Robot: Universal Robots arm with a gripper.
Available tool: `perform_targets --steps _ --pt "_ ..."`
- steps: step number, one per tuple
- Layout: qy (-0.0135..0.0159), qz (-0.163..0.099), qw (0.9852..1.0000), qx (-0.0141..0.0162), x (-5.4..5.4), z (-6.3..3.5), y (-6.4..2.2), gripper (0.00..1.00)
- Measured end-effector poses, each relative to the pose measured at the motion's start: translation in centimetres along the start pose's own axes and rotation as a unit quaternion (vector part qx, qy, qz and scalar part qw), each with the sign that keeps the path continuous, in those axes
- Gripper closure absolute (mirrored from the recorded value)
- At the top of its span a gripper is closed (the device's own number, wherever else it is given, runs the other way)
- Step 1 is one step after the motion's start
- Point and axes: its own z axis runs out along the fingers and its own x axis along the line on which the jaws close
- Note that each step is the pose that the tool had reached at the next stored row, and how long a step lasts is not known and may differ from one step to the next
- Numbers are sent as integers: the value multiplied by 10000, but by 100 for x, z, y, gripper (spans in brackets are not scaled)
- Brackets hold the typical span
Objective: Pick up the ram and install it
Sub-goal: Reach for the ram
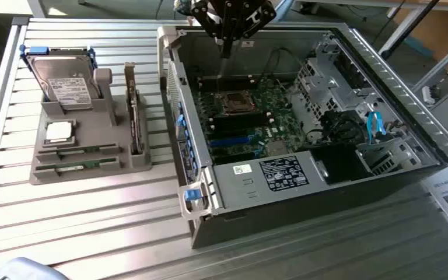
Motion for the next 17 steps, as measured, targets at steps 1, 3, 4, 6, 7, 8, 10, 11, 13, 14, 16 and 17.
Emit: perform_targets --steps 1,3,4,6,7,8,10,11,13,14,16,17 --pt "0 0 10000 0 0 0 0 90" --pt "0 0 10000 0 0 0 0 90" --pt "0 0 10000 0 0 0 0 90" --pt "0 0 10000 0 0 0 0 90" --pt "0 0 10000 0 0 0 0 90" --pt "0 0 10000 0 0 0 0 90" --pt "0 0 10000 0 0 0 0 90" --pt "0 0 10000 0 1 0 0 90" --pt "0 1 10000 -1 5 1 0 90" --pt "0 1 10000 0 8 0 -1 90" --pt "-1 0 10000 -1 18 0 -1 90" --pt "0 0 10000 0 24 0 -2 90"
